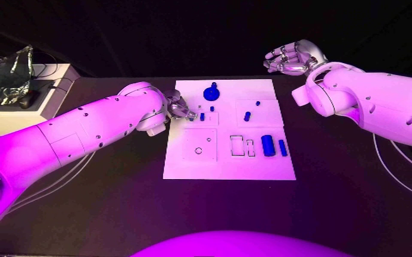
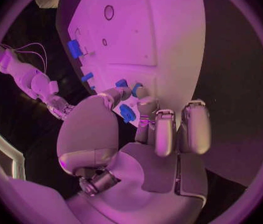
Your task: Assemble the parts on the task board
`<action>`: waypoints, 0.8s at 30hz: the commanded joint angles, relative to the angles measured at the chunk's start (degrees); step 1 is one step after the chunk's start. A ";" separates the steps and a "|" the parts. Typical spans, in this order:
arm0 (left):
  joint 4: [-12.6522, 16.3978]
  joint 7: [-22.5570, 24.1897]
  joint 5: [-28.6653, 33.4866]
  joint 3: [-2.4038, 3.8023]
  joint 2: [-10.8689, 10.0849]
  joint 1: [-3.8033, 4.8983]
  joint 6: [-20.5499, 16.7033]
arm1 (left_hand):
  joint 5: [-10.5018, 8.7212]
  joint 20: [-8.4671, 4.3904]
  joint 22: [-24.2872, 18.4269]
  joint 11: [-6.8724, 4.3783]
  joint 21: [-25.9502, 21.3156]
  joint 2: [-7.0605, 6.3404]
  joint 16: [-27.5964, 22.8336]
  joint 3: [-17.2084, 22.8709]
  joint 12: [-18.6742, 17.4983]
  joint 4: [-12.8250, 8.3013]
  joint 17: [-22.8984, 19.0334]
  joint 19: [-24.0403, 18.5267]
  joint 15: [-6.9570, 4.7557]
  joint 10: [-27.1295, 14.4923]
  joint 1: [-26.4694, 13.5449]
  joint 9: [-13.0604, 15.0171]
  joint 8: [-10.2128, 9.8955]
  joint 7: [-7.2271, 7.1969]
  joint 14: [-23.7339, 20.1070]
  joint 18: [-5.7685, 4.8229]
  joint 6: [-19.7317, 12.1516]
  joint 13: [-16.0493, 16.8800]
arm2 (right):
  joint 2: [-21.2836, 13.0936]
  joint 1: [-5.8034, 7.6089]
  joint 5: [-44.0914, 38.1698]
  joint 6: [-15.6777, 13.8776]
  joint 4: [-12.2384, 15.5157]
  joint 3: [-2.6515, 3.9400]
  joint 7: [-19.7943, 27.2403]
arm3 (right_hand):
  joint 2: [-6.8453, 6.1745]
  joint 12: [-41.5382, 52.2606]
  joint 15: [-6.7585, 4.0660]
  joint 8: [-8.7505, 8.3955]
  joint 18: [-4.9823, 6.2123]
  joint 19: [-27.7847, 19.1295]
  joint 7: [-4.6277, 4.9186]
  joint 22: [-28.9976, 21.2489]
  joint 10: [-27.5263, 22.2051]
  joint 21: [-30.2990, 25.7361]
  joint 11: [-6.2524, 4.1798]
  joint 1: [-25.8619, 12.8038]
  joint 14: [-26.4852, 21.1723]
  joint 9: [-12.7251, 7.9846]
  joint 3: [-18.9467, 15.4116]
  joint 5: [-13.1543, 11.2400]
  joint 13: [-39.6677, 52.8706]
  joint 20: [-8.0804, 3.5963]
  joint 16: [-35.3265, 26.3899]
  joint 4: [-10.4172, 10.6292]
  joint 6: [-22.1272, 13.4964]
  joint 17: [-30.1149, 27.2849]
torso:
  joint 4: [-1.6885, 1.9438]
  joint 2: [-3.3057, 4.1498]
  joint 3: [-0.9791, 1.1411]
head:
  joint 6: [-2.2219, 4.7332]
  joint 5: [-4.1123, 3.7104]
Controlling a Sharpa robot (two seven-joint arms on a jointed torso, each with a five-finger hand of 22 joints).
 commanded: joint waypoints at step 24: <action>0.49 -1.97 -0.19 -0.50 -0.49 -0.80 1.31 | -7.99 -0.15 1.98 -0.03 -0.37 -0.06 0.18 -8.89 0.73 5.24 12.33 0.39 -0.26 -0.41 2.42 -0.02 -0.62 0.47 5.18 -0.69 0.15 0.29 | -0.06 -0.05 -0.64 0.73 -0.06 0.02 0.52 | 0.45 0.13 0.21 -0.26 0.47 -0.50 0.69 -0.15 -0.28 -0.15 0.05 -0.22 -0.08 0.09 -0.43 0.43 -0.08 0.01 -0.23 0.01 0.18 -0.09 | 0.02 0.01 -0.06 | -0.07 -0.21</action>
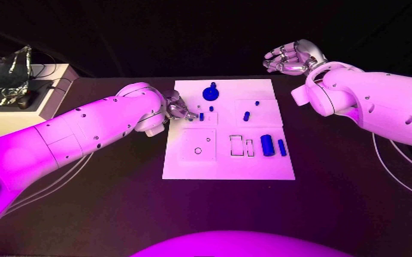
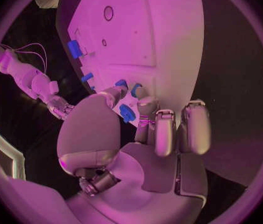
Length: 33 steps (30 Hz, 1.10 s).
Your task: Assemble the parts on the task board
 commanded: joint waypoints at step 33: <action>1.77 -2.43 2.76 1.68 -1.81 -0.77 0.36 | -12.39 0.21 2.18 -0.01 -0.46 8.16 0.15 -21.84 0.62 0.39 12.22 0.29 -0.20 -0.57 -1.71 0.07 0.16 0.19 5.17 -0.68 -0.12 -0.25 | -0.03 -0.33 -0.67 0.80 -0.15 0.02 0.52 | 0.41 0.16 0.21 -0.30 0.47 -0.56 0.68 -0.19 -0.28 -0.15 0.04 -0.13 -0.08 0.07 -0.45 0.20 -0.07 0.03 -0.28 -0.08 0.19 -0.16 | -0.01 -0.01 0.07 | 0.04 0.05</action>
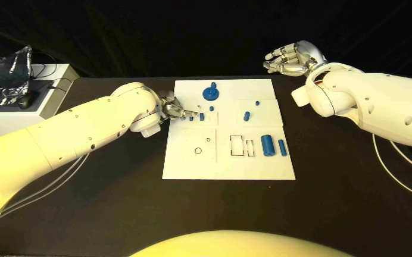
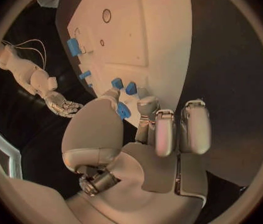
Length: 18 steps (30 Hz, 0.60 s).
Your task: Assemble the parts on the task board
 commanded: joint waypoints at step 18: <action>1.02 19.36 14.20 3.97 -1.24 0.04 -13.70 | -1.43 5.34 -31.53 6.50 -26.50 7.25 -21.44 3.21 -16.44 -0.81 -22.18 -27.31 5.72 -22.99 18.83 -10.92 -7.89 7.01 -15.55 6.55 -12.23 -19.67 | -0.12 -0.10 -0.54 0.59 0.09 0.02 0.61 | 0.43 0.19 0.21 -0.31 0.47 -0.59 0.68 -0.17 -0.28 -0.14 0.03 -0.14 -0.07 0.10 -0.32 0.23 -0.07 0.03 -0.31 0.08 0.22 -0.10 | -0.02 0.02 0.13 | 0.72 -0.19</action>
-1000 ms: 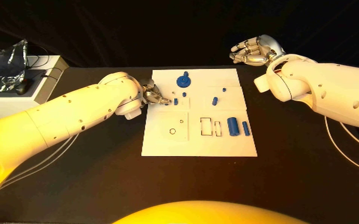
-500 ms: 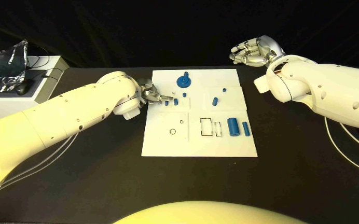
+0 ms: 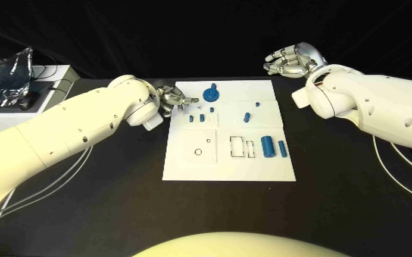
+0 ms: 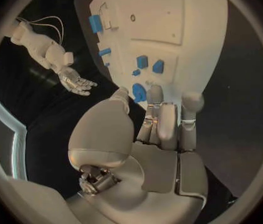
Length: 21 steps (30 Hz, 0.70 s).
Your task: Assemble the parts on the task board
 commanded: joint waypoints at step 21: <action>-5.51 33.10 -24.39 -3.39 7.07 0.15 -9.51 | -0.83 2.38 -8.66 2.60 -9.99 -13.99 -11.79 30.09 -19.44 -7.51 -23.39 -7.91 2.25 -3.52 14.20 -24.10 -10.01 1.33 -13.59 1.84 4.80 -21.23 | 0.23 -0.02 -1.63 -0.68 0.24 0.02 2.24 | 0.86 -0.01 0.09 -0.27 0.50 -0.08 0.34 -0.77 -0.92 0.06 -0.10 1.41 0.19 0.26 0.95 0.10 -0.15 -0.07 -0.46 -1.07 0.90 -0.36 | -0.07 0.13 -0.13 | 2.79 -1.56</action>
